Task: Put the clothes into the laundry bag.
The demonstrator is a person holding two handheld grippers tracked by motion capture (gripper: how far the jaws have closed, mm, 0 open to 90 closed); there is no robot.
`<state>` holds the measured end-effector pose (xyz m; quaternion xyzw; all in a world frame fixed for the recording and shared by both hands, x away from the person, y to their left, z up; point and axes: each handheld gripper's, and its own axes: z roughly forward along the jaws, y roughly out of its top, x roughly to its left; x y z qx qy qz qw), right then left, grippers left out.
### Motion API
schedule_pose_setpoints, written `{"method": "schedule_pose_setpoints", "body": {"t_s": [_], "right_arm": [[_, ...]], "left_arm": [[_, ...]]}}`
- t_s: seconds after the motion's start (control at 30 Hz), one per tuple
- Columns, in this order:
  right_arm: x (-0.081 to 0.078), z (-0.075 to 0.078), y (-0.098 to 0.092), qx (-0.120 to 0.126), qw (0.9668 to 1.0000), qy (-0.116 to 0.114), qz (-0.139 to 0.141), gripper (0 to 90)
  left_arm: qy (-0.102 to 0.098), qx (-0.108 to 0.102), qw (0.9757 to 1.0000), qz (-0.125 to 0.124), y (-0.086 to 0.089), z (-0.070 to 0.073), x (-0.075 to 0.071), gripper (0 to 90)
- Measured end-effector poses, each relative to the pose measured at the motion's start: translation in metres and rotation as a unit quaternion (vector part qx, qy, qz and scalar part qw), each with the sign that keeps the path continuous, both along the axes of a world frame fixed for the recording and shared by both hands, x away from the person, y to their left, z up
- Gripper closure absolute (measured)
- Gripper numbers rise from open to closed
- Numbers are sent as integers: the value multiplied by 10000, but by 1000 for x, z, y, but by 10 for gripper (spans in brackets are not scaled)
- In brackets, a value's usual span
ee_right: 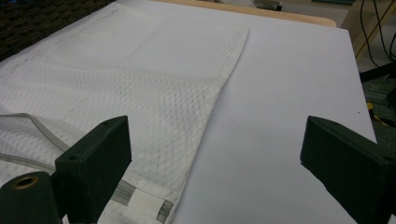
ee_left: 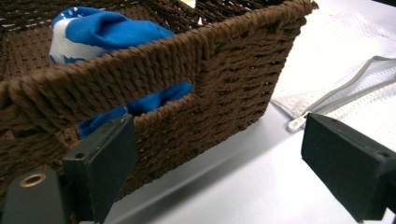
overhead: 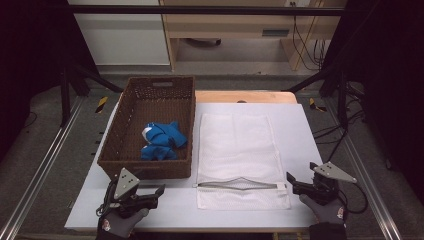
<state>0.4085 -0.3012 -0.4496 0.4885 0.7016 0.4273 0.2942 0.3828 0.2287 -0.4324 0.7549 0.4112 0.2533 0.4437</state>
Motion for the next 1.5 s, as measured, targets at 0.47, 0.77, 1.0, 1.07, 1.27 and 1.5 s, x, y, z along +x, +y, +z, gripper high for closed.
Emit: {"method": "schedule_pose_setpoints", "body": {"t_s": [0.47, 0.77, 1.0, 1.07, 1.27, 1.5], "right_arm": [[2, 15, 4, 47, 9999, -118, 29, 105], [3, 18, 2, 16, 9999, -120, -22, 106], [1, 16, 4, 4, 9999, -103, -27, 106], [0, 16, 5, 1, 9999, -113, 3, 105], [1, 14, 10, -18, 9999, -95, 45, 105], [2, 12, 13, -84, 9999, -81, 48, 105]], "left_arm": [[-281, -166, 9994, 62, 2, 23, -6, 109], [-512, -201, 9984, 110, 2, 48, 1, 112], [-538, -283, 9981, 99, 0, 54, 12, 115], [-525, -271, 9981, 146, 1, 56, 17, 116], [-508, -325, 9980, 187, 2, 63, 28, 122], [-460, -344, 9981, 218, -1, 69, 45, 125]]}}
